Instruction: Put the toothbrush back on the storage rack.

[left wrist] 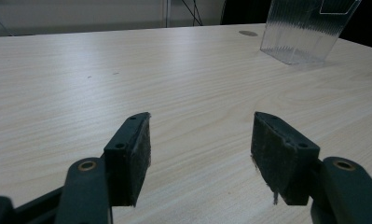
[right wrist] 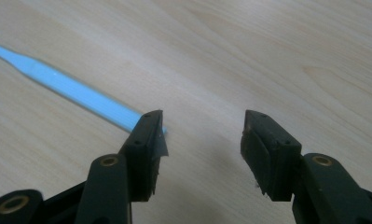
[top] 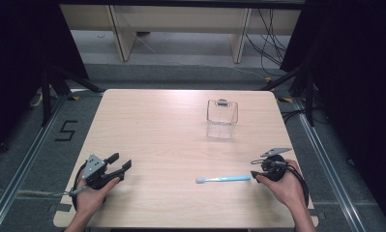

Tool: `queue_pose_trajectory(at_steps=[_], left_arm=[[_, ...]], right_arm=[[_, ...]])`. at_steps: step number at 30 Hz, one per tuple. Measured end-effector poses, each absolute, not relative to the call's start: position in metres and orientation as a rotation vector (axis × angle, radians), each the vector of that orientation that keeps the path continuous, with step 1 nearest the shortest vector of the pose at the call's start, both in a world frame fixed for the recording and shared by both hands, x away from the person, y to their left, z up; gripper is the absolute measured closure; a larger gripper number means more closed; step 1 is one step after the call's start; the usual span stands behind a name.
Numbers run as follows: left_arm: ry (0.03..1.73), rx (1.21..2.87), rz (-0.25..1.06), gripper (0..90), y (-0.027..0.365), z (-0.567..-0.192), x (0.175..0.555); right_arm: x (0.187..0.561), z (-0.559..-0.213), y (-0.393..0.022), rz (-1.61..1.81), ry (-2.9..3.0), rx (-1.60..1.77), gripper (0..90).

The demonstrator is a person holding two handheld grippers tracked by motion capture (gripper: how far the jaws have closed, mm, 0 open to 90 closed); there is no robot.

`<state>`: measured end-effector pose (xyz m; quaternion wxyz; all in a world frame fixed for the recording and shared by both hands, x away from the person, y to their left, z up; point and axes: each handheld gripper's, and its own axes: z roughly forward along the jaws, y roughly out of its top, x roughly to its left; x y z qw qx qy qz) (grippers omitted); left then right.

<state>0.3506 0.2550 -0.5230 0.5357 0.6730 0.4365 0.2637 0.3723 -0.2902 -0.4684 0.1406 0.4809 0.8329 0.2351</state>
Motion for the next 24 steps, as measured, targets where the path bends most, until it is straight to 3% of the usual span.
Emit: queue_pose_trajectory(at_steps=[20,24], left_arm=[[1.034,1.608,0.61,37.1,0.252,-0.523,0.351],[1.032,1.612,0.611,37.0,0.252,-0.523,0.351]], right_arm=[[0.395,-0.46,-0.266,0.516,2.687,1.164,48.4],[0.401,-0.457,-0.262,0.468,2.803,0.928,49.1]])
